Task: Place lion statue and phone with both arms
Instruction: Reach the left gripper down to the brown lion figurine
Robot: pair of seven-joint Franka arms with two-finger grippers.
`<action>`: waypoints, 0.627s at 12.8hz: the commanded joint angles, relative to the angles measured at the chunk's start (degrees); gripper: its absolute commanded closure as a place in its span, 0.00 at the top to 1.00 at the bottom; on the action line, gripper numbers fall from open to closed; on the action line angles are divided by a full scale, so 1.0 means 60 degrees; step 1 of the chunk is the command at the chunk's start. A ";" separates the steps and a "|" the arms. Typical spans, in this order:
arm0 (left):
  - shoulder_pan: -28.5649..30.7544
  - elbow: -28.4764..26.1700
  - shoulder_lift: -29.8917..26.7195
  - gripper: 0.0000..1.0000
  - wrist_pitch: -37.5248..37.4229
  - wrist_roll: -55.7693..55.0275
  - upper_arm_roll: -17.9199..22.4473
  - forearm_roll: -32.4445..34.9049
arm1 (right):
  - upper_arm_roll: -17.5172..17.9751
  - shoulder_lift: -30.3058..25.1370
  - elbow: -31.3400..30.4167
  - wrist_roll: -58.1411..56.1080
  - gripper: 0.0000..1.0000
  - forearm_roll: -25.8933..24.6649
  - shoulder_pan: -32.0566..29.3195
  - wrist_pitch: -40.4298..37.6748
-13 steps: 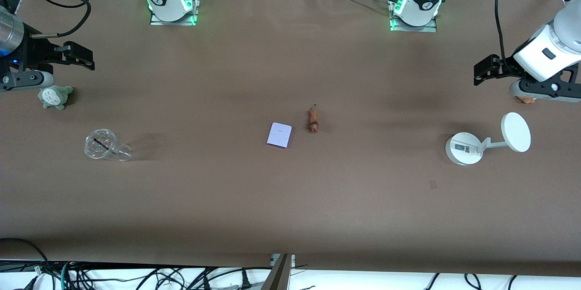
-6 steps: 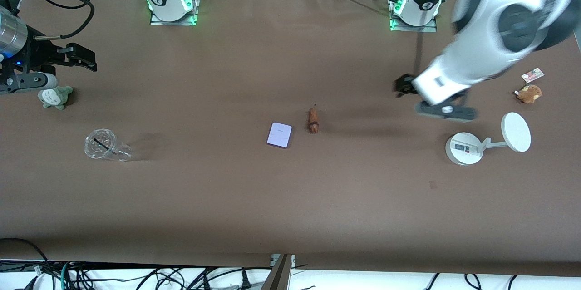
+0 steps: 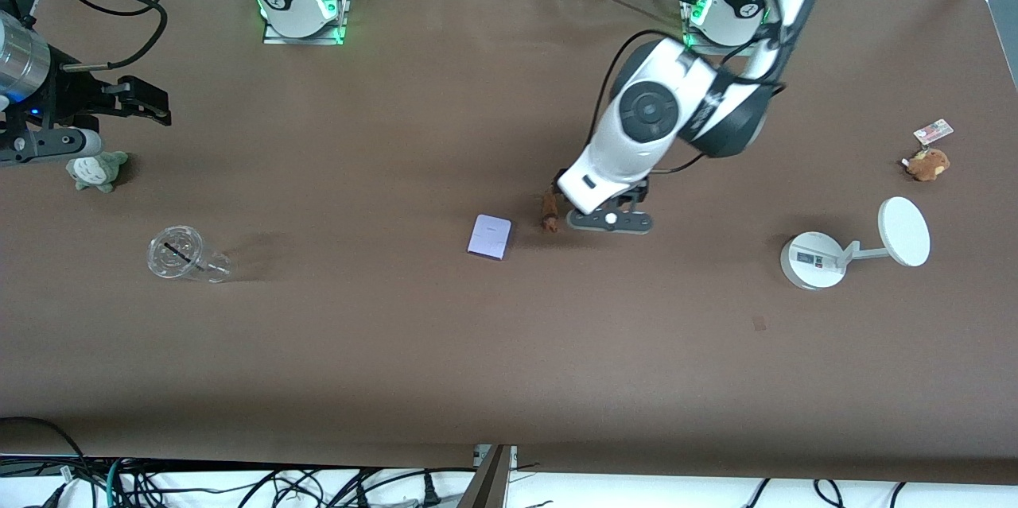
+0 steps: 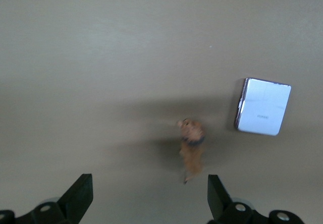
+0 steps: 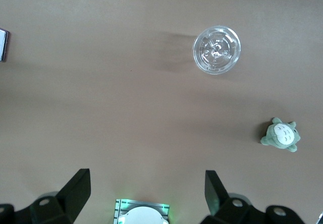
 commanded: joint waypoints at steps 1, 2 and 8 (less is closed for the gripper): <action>-0.0427 0.0322 0.0917 1.00 0.0960 -0.0093 0.0139 0.0049 | 0.0102 -0.0027 0.0014 -0.0028 1.00 -0.0077 -0.0077 -0.0014; -0.0647 0.0308 0.1211 1.00 0.1284 -0.0093 0.0139 0.0035 | 0.0102 -0.0027 0.0014 -0.0013 1.00 -0.0077 -0.0077 -0.0014; -0.1015 0.0205 0.1932 0.76 0.1917 -0.0079 0.0183 0.0459 | 0.0102 -0.0027 0.0014 -0.0042 1.00 -0.0077 -0.0077 -0.0028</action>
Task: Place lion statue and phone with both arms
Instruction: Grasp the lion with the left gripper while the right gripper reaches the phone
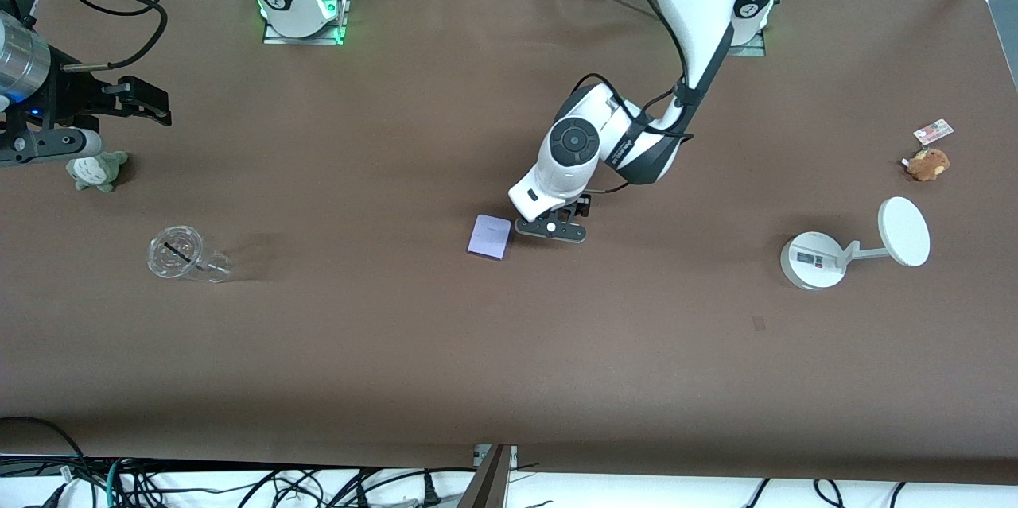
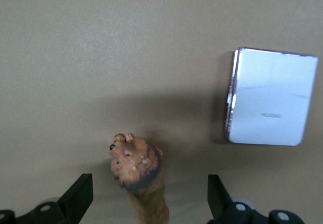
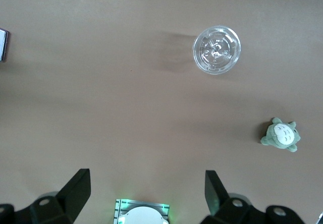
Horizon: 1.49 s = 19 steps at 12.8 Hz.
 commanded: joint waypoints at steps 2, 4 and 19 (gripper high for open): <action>-0.0069 0.0186 -0.0011 0.17 -0.0095 -0.0082 0.0122 0.0273 | 0.0101 -0.0016 0.0014 -0.0042 1.00 -0.0077 -0.0077 -0.0027; -0.0011 0.0200 -0.0054 0.07 -0.0182 0.0005 0.0122 0.0273 | 0.0101 -0.0016 0.0014 -0.0042 1.00 -0.0077 -0.0077 -0.0027; 0.5233 -0.0163 -0.1183 0.12 -0.2560 0.3829 0.0195 0.1108 | 0.0116 0.1445 0.0145 0.4552 1.00 0.0171 0.2923 0.1844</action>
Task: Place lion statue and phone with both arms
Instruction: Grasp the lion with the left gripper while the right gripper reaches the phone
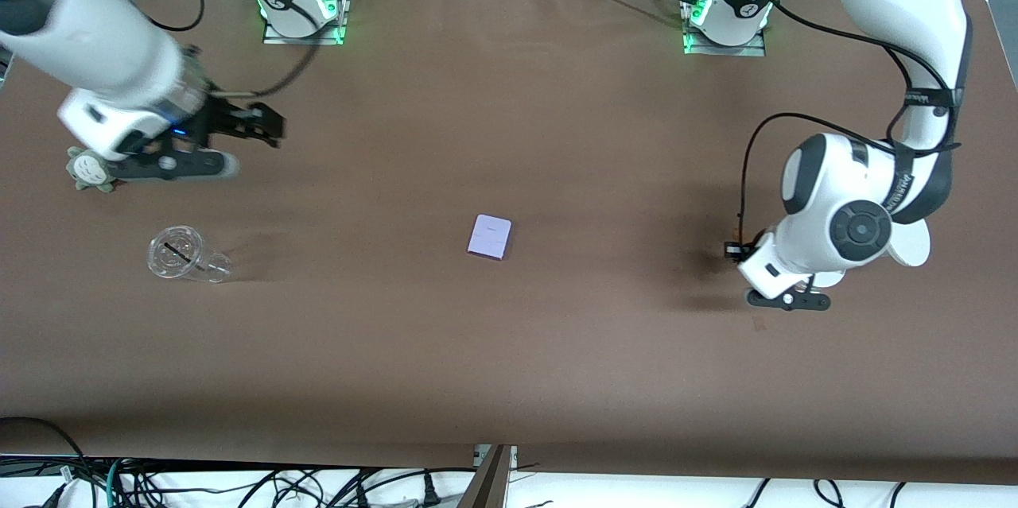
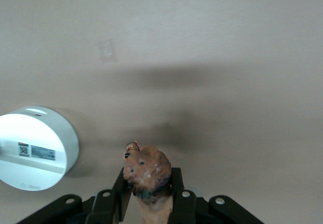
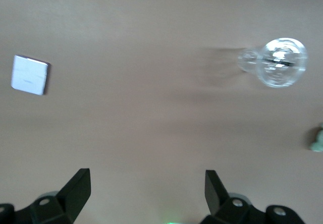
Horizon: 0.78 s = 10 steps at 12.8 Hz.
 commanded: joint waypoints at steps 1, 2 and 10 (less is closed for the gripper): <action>0.0222 -0.0786 0.0159 0.12 0.1121 0.0123 -0.0174 0.0168 | -0.0047 0.0943 0.0371 0.1308 0.99 0.0239 0.0683 0.0784; 0.0354 -0.1168 0.0145 0.12 0.1678 0.0529 -0.0174 0.0168 | -0.0047 0.1455 0.0620 0.1777 0.98 0.0385 0.0873 0.1048; 0.0458 -0.0603 -0.0263 1.00 0.0956 0.0621 -0.0262 0.0065 | -0.0047 0.4972 0.1618 0.4811 0.98 0.0694 0.2470 0.4402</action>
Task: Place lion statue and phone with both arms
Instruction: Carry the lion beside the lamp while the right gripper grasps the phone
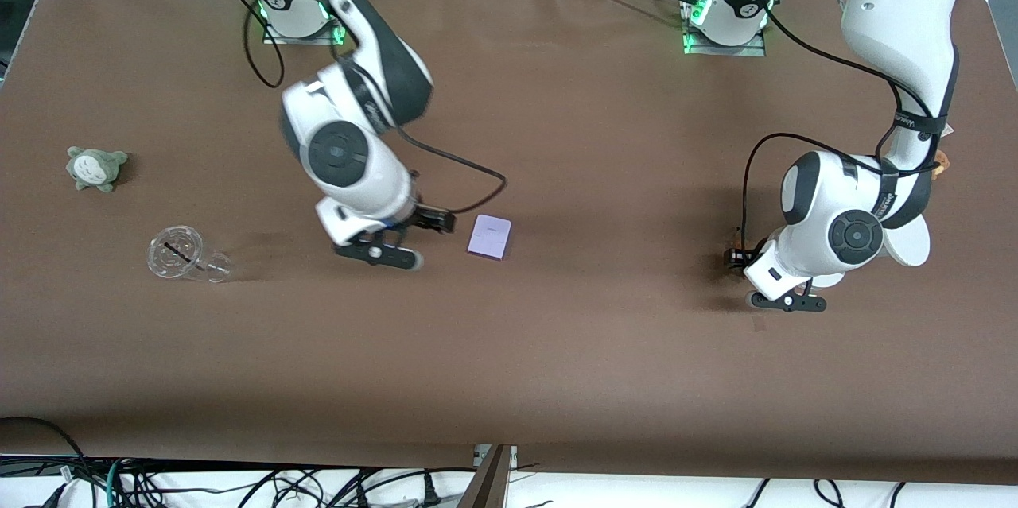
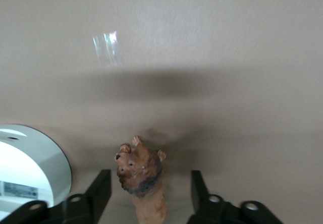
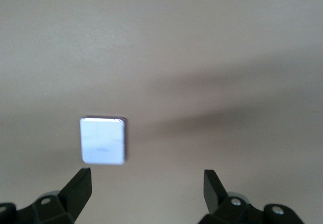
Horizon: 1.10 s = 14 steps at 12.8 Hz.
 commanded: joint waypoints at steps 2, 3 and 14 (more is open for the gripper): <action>0.0039 0.1325 -0.0998 1.00 -0.2157 0.0125 -0.0121 0.0063 | -0.0076 0.1356 0.0557 0.0919 0.98 0.0060 0.0711 0.1139; 0.0054 0.2100 -0.1058 1.00 -0.3064 0.0125 -0.0121 0.0136 | -0.0076 0.1576 0.0601 0.1037 0.98 0.0060 0.0727 0.1389; 0.0405 -0.0214 -0.6064 1.00 -0.4295 0.0153 -0.0048 -0.0713 | -0.0076 0.3292 0.1231 0.1873 0.98 0.0060 0.1137 0.2769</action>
